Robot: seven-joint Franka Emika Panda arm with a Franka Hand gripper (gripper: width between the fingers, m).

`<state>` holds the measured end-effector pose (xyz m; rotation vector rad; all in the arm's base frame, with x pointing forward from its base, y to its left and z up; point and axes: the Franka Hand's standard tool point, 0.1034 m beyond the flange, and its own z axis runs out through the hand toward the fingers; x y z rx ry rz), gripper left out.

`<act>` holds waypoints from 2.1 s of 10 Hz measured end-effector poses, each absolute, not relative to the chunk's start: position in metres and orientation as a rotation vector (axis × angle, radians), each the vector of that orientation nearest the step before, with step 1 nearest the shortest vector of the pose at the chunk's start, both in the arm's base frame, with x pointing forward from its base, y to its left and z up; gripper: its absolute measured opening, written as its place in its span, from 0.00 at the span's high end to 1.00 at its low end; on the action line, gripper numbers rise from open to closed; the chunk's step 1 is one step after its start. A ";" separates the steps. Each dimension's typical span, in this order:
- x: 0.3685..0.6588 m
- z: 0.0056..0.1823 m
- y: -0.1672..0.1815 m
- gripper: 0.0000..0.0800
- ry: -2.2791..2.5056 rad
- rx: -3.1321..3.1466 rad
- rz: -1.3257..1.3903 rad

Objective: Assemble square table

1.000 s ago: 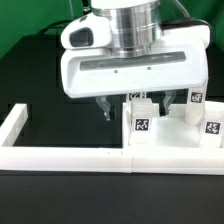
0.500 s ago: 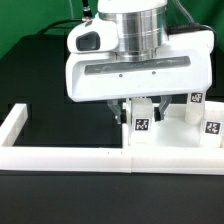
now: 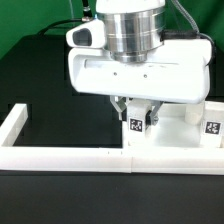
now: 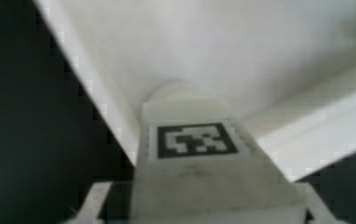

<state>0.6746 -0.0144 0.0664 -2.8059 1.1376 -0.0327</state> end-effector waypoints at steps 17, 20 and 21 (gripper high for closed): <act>0.675 0.069 -0.010 0.34 0.148 -3.020 -0.150; 0.675 0.068 -0.013 0.63 0.320 -3.005 -0.140; 0.675 0.068 -0.014 0.63 0.420 -2.991 -0.134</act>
Offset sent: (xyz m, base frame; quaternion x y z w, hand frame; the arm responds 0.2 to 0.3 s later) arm 0.0103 0.0063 0.0134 0.0191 -0.0139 0.1960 0.9803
